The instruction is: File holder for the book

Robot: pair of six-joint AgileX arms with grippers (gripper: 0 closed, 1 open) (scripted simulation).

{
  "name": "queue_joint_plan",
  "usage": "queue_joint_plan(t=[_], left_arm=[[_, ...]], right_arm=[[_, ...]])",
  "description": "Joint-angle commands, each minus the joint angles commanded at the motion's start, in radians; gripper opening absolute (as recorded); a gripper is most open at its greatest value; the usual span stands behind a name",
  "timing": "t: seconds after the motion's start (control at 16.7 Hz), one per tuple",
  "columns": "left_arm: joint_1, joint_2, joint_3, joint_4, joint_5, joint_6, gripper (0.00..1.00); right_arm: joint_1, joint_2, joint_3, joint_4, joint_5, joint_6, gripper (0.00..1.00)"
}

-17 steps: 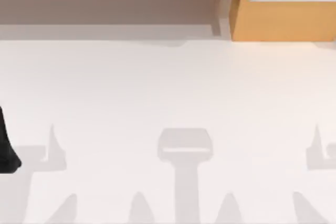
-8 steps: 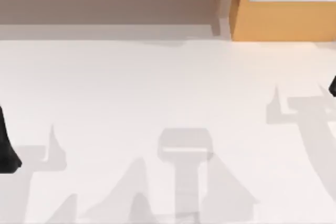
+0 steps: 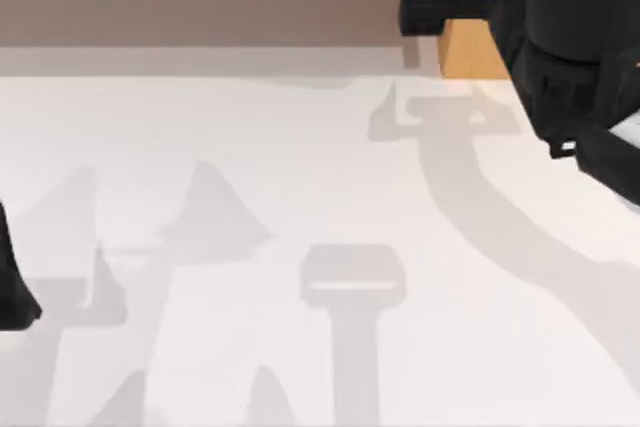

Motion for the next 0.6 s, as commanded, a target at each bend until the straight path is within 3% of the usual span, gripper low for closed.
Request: queue_joint_plan(t=[0.6], left_arm=[[0.0,0.0,0.0,0.0,0.0,0.0,1.0]], right_arm=[[0.106,0.653,0.615,0.15,0.181,-0.108,1.0]])
